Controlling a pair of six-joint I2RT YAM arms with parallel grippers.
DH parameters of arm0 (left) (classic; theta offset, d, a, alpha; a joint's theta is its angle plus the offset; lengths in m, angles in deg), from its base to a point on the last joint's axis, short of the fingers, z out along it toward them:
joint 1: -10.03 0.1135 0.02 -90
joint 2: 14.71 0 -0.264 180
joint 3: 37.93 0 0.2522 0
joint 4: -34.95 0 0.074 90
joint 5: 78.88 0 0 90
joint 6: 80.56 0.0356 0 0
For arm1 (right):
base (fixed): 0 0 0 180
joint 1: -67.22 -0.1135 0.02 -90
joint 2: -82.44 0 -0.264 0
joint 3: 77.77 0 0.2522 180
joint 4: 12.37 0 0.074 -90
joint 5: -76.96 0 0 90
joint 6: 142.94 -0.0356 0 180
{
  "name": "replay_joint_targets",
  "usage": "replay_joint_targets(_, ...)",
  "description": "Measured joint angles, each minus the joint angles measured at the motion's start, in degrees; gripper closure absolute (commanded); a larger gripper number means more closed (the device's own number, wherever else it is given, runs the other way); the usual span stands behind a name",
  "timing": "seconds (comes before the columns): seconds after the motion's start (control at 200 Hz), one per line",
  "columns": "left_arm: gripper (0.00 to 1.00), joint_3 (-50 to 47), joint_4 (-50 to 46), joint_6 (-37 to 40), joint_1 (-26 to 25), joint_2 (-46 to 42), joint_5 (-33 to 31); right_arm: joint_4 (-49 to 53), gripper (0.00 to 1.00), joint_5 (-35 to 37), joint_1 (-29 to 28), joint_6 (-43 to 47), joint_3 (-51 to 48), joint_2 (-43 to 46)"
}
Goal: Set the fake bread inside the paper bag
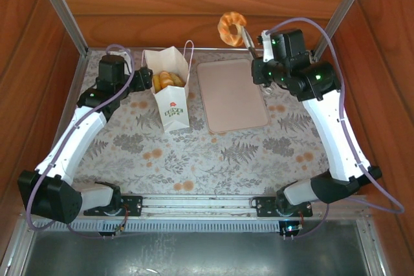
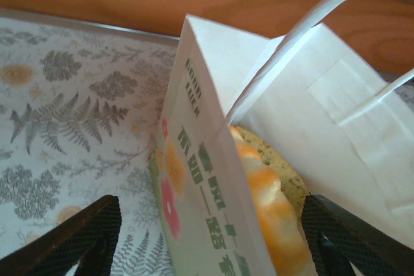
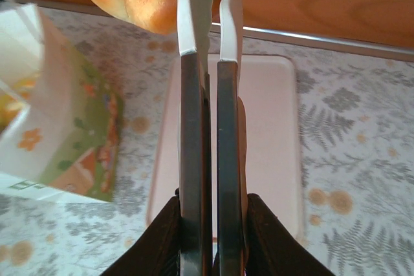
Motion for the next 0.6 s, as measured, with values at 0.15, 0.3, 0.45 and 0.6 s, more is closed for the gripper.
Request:
replay_joint_targets(0.15,0.34,-1.7,-0.3,-0.1,0.0,0.0,-0.7,-2.6,0.87,-4.2,-4.6,-1.2,0.9,0.6)
replay_joint_targets(0.3,0.38,-2.5,-0.3,-0.3,0.0,-0.2,-1.1,-5.3,0.87,-7.0,-9.1,-2.3,3.5,-1.5)
replay_joint_targets(0.45,0.39,-3.1,-0.3,-0.5,0.0,-1.3,-1.9,-8.8,0.87,-8.7,-12.9,-4.1,5.8,-5.5)
replay_joint_targets(0.6,0.39,-3.1,-0.3,-0.6,0.0,-2.2,-2.1,-10.7,0.87,-10.3,-15.1,-6.2,7.3,-10.1)
